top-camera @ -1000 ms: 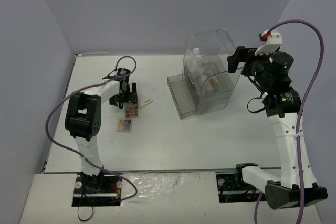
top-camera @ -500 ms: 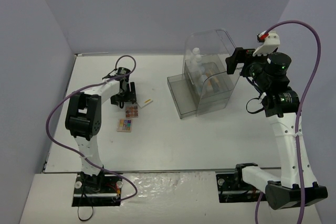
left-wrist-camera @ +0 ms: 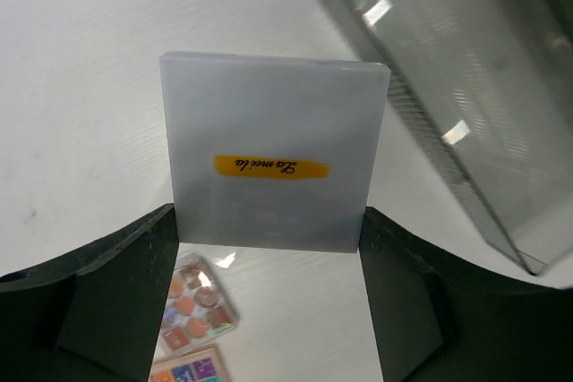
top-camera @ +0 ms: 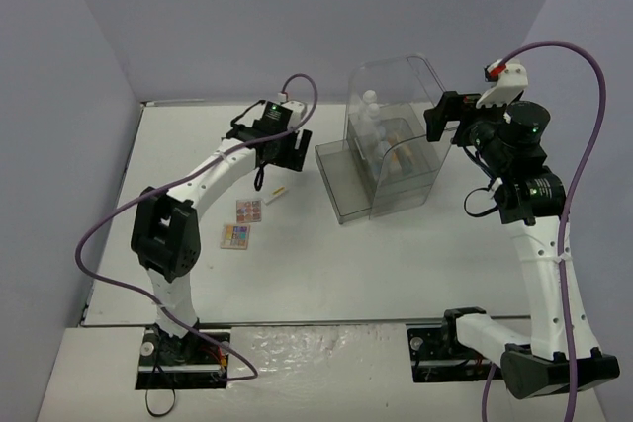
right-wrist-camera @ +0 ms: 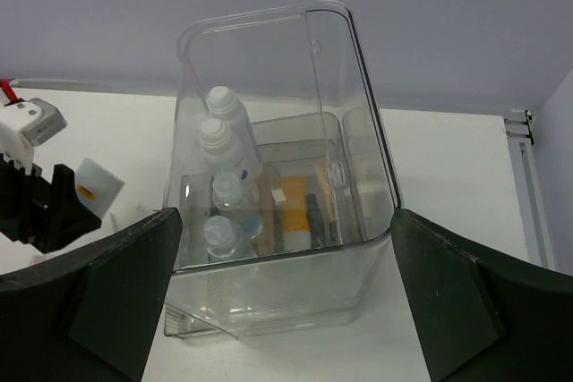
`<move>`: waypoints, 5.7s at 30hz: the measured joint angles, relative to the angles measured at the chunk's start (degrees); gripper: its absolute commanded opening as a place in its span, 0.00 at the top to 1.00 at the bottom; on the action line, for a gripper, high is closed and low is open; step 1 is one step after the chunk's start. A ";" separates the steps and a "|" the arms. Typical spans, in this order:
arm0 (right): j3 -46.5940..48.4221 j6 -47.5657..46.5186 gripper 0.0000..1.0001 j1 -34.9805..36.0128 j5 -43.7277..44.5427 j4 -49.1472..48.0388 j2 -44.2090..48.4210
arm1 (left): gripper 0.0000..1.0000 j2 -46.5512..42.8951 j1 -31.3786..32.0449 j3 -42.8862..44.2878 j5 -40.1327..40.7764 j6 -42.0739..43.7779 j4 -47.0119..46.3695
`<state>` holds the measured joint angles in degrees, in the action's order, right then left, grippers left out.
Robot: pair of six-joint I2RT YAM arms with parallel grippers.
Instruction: Organize the makeup
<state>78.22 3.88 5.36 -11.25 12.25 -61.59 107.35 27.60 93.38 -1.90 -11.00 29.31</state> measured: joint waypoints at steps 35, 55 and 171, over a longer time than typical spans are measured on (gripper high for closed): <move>-1.69 -0.95 0.00 0.77 0.57 0.00 3.82 | 0.46 17.86 8.65 13.78 -11.74 20.62 -6.09; -1.88 -0.94 0.00 1.12 0.53 0.02 4.18 | 0.06 18.77 8.01 11.23 -11.65 24.34 -12.62; -5.71 -0.72 0.00 1.18 -1.22 0.00 4.88 | 0.37 10.39 10.33 -8.46 -20.73 5.60 -31.52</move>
<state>72.51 3.16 6.55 -12.47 12.25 -56.71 117.73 37.93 84.93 -22.63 -5.40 -2.21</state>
